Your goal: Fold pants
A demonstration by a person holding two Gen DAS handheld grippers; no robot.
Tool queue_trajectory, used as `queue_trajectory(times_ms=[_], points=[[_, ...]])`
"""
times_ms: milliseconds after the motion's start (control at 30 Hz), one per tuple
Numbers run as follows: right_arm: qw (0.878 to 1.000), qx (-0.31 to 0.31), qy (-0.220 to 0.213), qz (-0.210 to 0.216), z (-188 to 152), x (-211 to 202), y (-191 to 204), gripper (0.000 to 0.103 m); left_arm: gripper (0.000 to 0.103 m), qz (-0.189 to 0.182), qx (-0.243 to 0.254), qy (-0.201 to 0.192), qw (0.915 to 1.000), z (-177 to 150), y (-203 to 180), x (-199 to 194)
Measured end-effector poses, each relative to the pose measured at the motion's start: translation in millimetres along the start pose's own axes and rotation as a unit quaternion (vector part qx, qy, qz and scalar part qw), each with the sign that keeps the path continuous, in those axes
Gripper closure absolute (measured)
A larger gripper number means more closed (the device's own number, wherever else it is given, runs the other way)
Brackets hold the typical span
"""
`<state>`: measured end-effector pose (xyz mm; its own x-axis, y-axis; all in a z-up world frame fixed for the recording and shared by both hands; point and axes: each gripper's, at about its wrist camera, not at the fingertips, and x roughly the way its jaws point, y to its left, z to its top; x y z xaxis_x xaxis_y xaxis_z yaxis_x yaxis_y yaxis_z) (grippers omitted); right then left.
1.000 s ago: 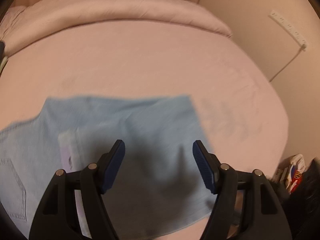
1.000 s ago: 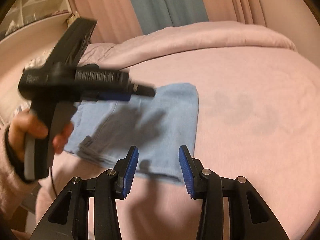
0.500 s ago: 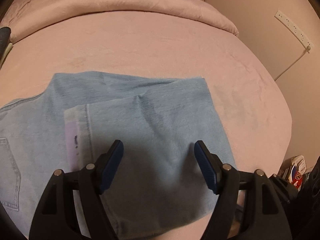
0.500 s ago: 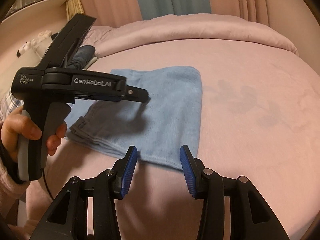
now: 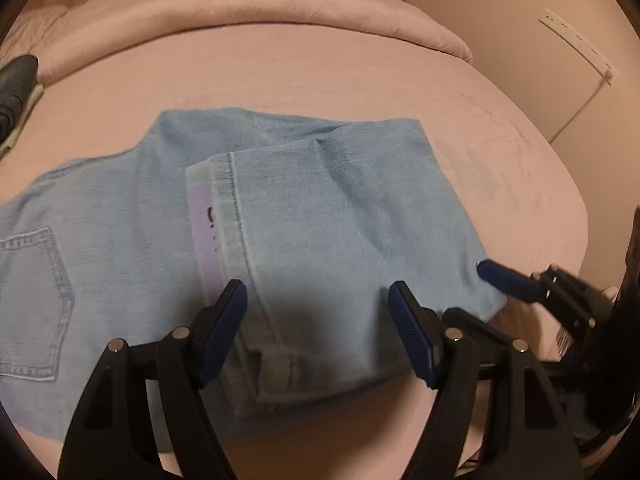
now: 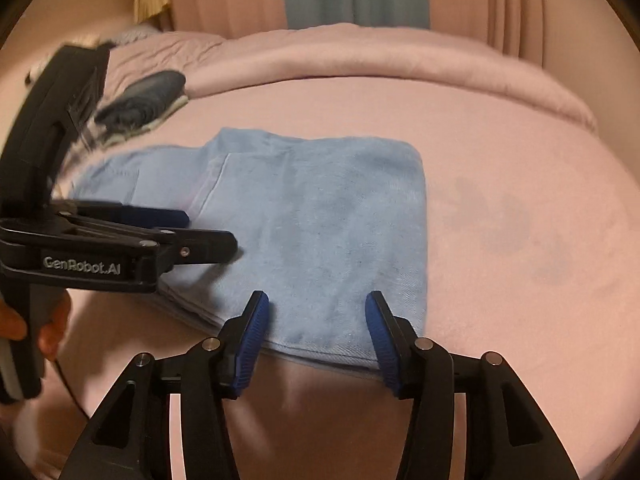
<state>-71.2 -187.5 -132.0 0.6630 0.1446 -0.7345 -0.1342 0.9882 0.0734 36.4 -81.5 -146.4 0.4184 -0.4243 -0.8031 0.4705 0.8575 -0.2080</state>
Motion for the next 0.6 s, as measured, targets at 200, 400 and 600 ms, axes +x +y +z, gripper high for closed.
queue_trajectory(times_ms=[200, 400, 600], points=[[1.000, 0.008, -0.015, 0.010, 7.5, -22.6, 0.2, 0.052, 0.030, -0.031, -0.075, -0.060, 0.9949, -18.5, 39.2, -50.4], [0.998, -0.005, -0.035, 0.058, 26.2, -18.6, 15.9, 0.052, 0.030, -0.033, -0.215, -0.129, 0.9675, -58.4, 108.0, -111.9], [0.993, -0.001, -0.010, 0.121, 47.3, 11.1, 41.1, 0.052, 0.028, -0.031, -0.356, -0.170, 0.9182, -108.3, 168.9, -140.1]])
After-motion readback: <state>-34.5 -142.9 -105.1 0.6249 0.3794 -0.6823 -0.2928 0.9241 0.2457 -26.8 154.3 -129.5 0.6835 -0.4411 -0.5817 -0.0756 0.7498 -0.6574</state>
